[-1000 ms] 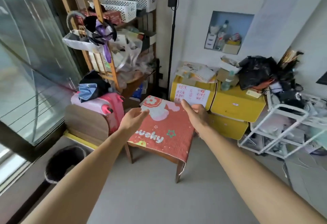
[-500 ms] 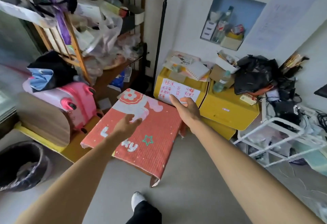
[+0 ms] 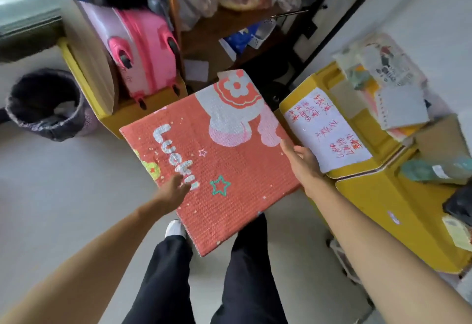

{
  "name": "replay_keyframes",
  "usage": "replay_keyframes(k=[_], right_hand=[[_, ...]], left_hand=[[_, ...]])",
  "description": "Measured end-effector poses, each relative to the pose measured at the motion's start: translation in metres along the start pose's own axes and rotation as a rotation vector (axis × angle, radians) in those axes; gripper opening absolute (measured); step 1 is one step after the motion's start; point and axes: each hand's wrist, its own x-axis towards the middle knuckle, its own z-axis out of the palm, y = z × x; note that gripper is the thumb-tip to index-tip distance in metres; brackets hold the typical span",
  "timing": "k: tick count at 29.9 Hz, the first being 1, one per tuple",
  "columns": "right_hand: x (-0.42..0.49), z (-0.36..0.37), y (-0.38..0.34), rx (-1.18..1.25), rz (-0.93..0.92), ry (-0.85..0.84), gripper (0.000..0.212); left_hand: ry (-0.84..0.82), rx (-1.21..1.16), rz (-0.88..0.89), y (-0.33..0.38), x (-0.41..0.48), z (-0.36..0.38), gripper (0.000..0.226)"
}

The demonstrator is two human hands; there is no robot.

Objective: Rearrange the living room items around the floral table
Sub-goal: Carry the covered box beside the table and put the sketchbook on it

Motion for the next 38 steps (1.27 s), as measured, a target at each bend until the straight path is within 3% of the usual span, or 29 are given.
replay_keyframes(k=[4,7,11,13,15,19,21,23,24,26,31,34,38], right_hand=[[0.076,-0.006,-0.011,-0.150,-0.002,-0.078,0.087],[0.148,-0.002,-0.012,-0.256,-0.029,-0.101,0.108],[0.217,0.008,-0.012,-0.287,-0.036,-0.085,0.076],[0.244,0.018,-0.008,-0.272,-0.024,-0.123,0.095],[0.269,0.029,-0.003,-0.278,-0.039,-0.181,0.103],[0.295,0.055,-0.001,-0.144,0.012,-0.316,0.088],[0.302,0.055,0.000,-0.117,0.025,-0.366,0.097],[0.311,0.053,0.001,-0.127,0.059,-0.432,0.113],[0.317,0.055,0.000,-0.115,0.068,-0.466,0.111],[0.322,0.056,-0.001,-0.079,0.095,-0.532,0.103],[0.321,0.063,-0.003,-0.011,0.145,-0.654,0.071],[0.318,0.061,-0.004,-0.029,0.156,-0.663,0.100],[0.295,0.056,-0.002,-0.017,0.161,-0.695,0.095]], left_hand=[[0.199,-0.116,-0.213,-0.009,0.022,0.022,0.065],[0.355,-0.090,-0.256,-0.013,0.047,0.057,0.081],[0.406,-0.106,-0.372,-0.007,0.086,0.091,0.104],[0.424,-0.127,-0.455,0.003,0.101,0.101,0.111],[0.484,-0.204,-0.541,0.010,0.117,0.107,0.113],[0.717,-0.292,-0.619,0.010,0.136,0.108,0.106],[0.789,-0.350,-0.660,-0.007,0.139,0.101,0.104],[0.743,-0.682,-0.589,-0.031,0.138,0.086,0.094],[0.702,-0.867,-0.504,-0.045,0.138,0.077,0.078],[0.529,-0.975,-0.409,-0.066,0.133,0.064,0.058],[0.182,-1.195,-0.349,-0.091,0.142,0.058,0.092],[0.161,-1.208,-0.334,-0.090,0.141,0.057,0.091],[0.172,-1.260,-0.370,-0.100,0.107,0.064,0.093]])
